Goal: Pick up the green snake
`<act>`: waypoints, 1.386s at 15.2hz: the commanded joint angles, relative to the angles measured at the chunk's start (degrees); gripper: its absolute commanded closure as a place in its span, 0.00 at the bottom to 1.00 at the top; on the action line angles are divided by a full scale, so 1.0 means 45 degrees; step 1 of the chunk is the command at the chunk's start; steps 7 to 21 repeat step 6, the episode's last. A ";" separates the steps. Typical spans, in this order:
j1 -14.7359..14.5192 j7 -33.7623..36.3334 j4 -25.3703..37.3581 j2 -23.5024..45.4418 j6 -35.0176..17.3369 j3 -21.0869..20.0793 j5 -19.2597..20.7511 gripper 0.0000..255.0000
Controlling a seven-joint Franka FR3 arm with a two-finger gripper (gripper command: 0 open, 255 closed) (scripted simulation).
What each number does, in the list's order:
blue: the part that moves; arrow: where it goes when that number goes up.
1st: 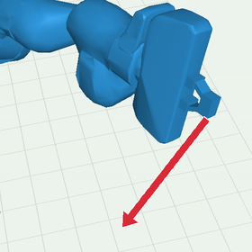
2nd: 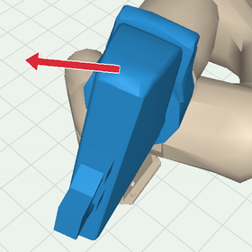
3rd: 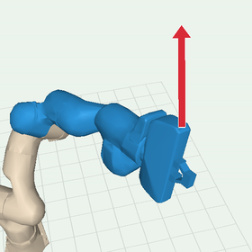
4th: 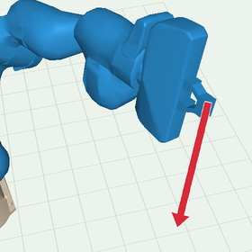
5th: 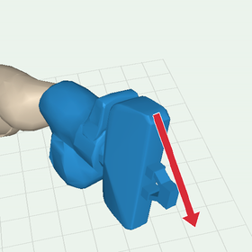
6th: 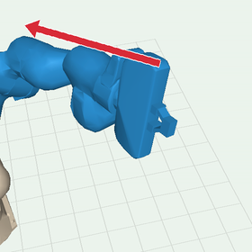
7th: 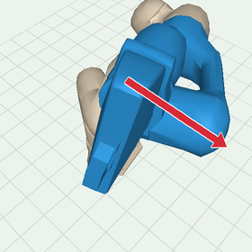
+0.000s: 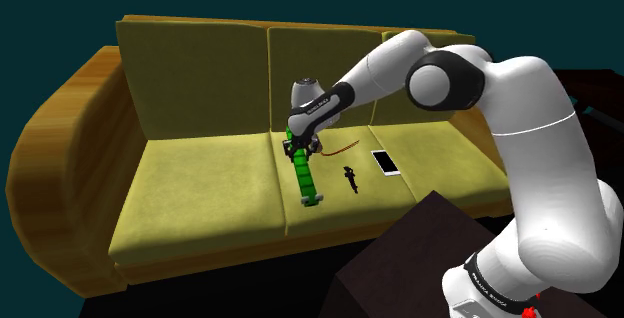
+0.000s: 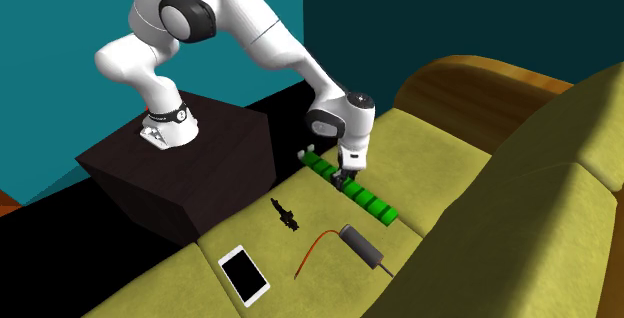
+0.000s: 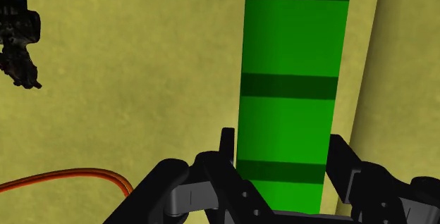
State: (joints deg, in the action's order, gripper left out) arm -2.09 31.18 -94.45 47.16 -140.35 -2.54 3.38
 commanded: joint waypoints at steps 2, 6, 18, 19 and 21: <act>0.0029 -0.0027 -0.0156 -0.0422 0.0259 -0.0018 -0.0018 1.00; 0.0039 -0.0035 -0.0241 -0.0711 0.0463 -0.0032 -0.0031 1.00; 0.0039 -0.0035 -0.0241 -0.0711 0.0463 -0.0032 -0.0031 1.00; 0.0039 -0.0035 -0.0241 -0.0711 0.0463 -0.0032 -0.0031 1.00; 0.0039 -0.0035 -0.0241 -0.0711 0.0463 -0.0032 -0.0031 1.00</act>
